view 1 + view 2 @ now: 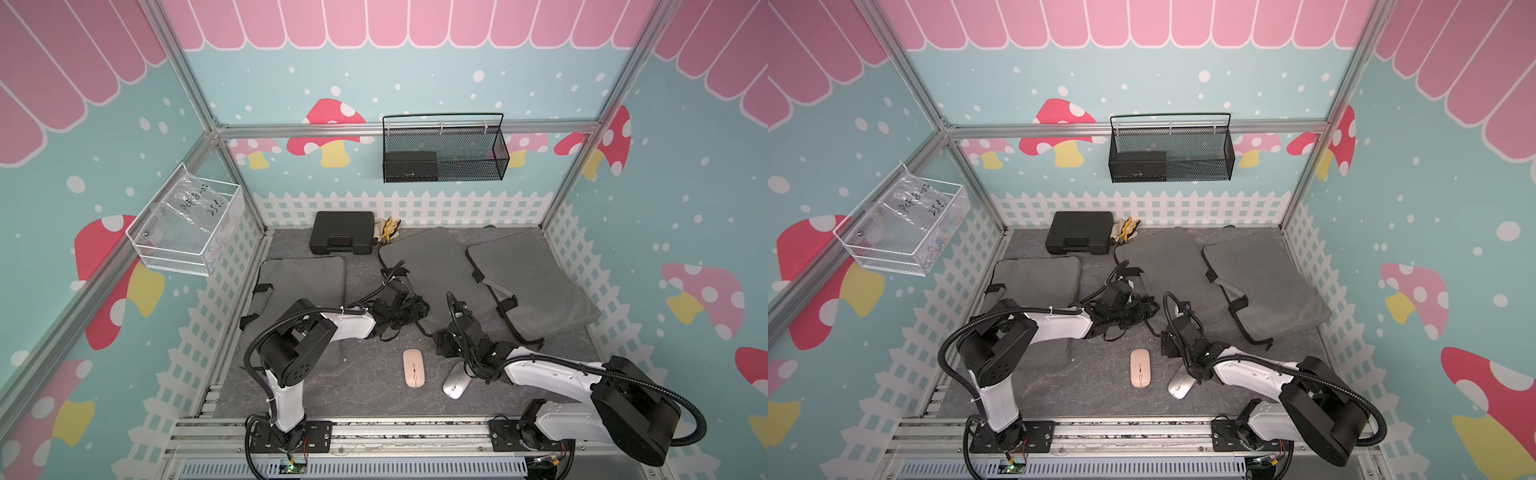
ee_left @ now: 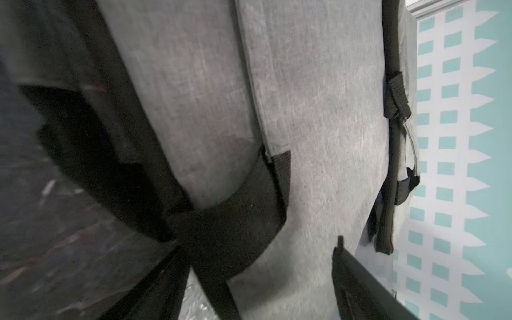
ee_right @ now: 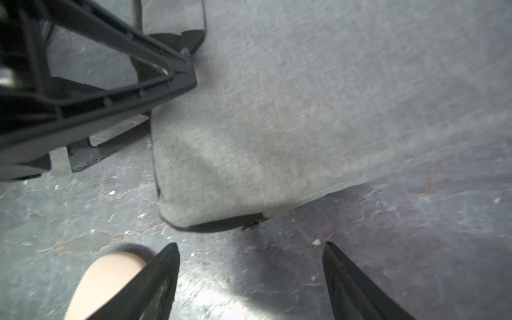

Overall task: Put the mouse into the laptop bag
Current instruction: Adjust the mouse at the center of the board, then unzip the zipper on the zippered laptop bag.

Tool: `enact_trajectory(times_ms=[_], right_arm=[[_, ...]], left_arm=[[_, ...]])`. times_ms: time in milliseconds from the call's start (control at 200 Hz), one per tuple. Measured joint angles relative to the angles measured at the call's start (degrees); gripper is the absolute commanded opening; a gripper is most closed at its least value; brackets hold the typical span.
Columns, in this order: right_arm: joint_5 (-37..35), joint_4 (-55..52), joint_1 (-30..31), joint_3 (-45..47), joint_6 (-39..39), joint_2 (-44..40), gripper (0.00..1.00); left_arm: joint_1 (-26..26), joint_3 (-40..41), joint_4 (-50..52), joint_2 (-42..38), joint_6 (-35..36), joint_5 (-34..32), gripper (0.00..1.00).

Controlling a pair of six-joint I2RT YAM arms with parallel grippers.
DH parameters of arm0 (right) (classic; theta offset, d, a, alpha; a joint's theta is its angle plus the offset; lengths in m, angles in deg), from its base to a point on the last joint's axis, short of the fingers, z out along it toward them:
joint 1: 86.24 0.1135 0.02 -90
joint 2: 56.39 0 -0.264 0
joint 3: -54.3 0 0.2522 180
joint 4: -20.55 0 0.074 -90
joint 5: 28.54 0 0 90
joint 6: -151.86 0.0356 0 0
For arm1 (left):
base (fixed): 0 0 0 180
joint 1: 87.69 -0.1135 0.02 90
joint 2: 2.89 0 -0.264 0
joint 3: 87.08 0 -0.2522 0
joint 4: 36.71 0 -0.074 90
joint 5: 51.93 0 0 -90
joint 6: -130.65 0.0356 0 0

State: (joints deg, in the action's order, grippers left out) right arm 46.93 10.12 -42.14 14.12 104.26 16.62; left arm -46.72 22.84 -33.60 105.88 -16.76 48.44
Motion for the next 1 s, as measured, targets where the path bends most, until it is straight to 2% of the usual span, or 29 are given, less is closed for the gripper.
enact_trajectory(times_ms=[105, 185, 275, 345, 500, 675, 785, 1001], right_arm=[[0.48, 1.88, -0.28, 0.55, -1.97, 0.33, 0.85], [1.25, 3.39, -0.28, 0.59, -3.3, 1.38, 0.85], [3.02, 5.49, -0.28, 0.9, -4.7, 2.73, 0.85], [4.68, 7.08, -0.28, 1.42, -5.73, 3.52, 0.85], [8.15, 10.08, 0.2, 1.81, -7.78, 4.98, 0.85], [9.64, 12.79, 2.93, 1.75, -9.9, 7.45, 0.85], [9.29, 13.64, 3.72, 1.27, -10.93, 9.84, 0.82], [6.32, 14.45, 5.29, -1.66, -12.22, 13.9, 0.79]], left_arm=[[0.17, 0.02, 0.74, 0.68, -0.2, 0.2, 0.28], [0.13, 0.09, 1.09, 0.42, -0.59, -0.15, 0.15], [-0.11, 0.94, 1.16, -1.09, -0.07, -0.68, 0.04], [-0.74, 2.27, 1.9, -2.99, 0.44, -0.66, 0.0], [-4.0, 4.17, 4.22, -4.92, 2.32, 1.33, 0.0], [-5.64, 4.37, 6.27, -5.6, 4.68, 2.89, 0.31], [-5.7, 4.44, 7.78, -6.16, 5.38, 2.47, 0.42], [-5.77, 4.44, 8.72, -6.4, 6.25, 2.23, 0.45]])
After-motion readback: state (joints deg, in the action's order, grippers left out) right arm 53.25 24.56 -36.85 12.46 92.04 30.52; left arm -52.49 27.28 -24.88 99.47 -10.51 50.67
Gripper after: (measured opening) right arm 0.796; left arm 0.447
